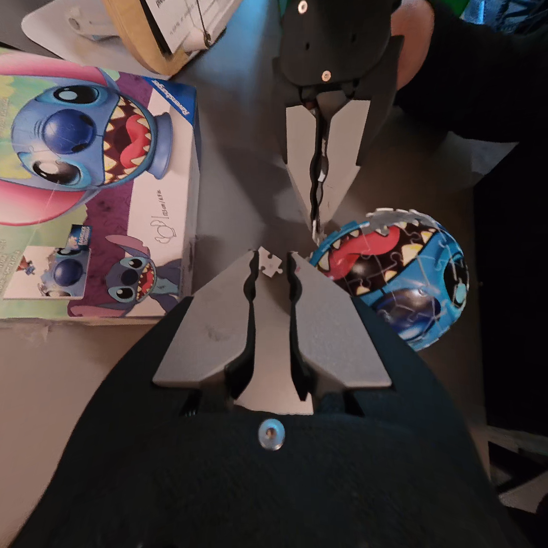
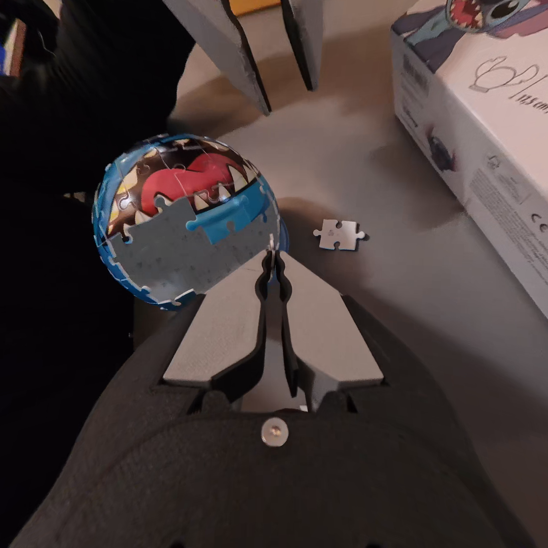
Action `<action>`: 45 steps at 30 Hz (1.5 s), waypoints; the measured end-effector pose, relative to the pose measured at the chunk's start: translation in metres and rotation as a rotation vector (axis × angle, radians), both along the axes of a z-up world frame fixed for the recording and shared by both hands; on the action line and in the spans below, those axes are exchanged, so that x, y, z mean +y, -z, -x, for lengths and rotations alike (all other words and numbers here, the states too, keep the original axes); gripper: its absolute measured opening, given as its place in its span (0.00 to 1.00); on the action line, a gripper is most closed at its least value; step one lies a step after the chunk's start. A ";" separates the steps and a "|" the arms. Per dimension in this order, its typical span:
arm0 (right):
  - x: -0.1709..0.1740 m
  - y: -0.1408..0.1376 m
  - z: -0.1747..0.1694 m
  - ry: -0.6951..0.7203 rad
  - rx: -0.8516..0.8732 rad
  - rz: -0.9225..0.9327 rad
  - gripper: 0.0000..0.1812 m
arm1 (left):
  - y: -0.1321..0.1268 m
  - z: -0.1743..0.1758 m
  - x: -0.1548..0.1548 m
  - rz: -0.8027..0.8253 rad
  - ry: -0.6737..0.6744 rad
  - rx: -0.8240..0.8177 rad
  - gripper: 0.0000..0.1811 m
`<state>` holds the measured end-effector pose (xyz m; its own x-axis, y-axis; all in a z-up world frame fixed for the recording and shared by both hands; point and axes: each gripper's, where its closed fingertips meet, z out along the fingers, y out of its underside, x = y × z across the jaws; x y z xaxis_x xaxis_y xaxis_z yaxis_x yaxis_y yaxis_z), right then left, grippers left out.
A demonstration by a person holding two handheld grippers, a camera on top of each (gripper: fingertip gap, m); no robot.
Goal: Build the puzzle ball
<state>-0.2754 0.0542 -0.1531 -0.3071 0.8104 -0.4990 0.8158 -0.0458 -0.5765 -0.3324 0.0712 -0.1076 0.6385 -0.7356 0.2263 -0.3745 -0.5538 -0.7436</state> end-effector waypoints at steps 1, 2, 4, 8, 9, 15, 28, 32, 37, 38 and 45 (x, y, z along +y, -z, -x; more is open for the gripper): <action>-0.002 -0.001 -0.001 -0.002 -0.002 0.003 0.00 | 0.001 0.001 -0.005 0.008 0.007 -0.020 0.10; -0.004 -0.002 -0.001 -0.004 0.001 0.006 0.00 | 0.003 0.004 -0.011 0.024 0.014 -0.042 0.13; -0.007 -0.005 -0.001 -0.013 0.004 -0.007 0.00 | 0.006 0.010 -0.026 0.048 0.033 -0.087 0.20; -0.008 0.005 -0.001 -0.031 -0.033 -0.069 0.00 | 0.007 0.012 -0.058 0.060 0.116 -0.186 0.37; -0.009 0.007 -0.001 -0.040 -0.044 -0.068 0.00 | 0.007 0.011 -0.063 0.055 0.126 -0.191 0.40; -0.010 0.012 0.003 -0.044 -0.074 -0.085 0.00 | 0.027 -0.002 -0.085 0.060 0.201 -0.092 0.50; -0.008 0.020 0.004 -0.068 -0.120 -0.164 0.00 | 0.036 -0.031 -0.098 0.097 0.285 -0.171 0.51; -0.009 0.023 0.005 -0.076 -0.133 -0.141 0.01 | 0.037 -0.033 -0.097 0.098 0.247 -0.194 0.51; -0.008 0.023 0.004 -0.076 -0.135 -0.128 0.01 | 0.035 -0.034 -0.097 0.081 0.227 -0.173 0.51; -0.008 0.024 0.004 -0.077 -0.134 -0.128 0.01 | 0.034 -0.035 -0.096 0.080 0.225 -0.167 0.51; -0.007 0.025 0.004 -0.085 -0.119 -0.166 0.02 | 0.034 -0.037 -0.095 0.099 0.199 -0.181 0.51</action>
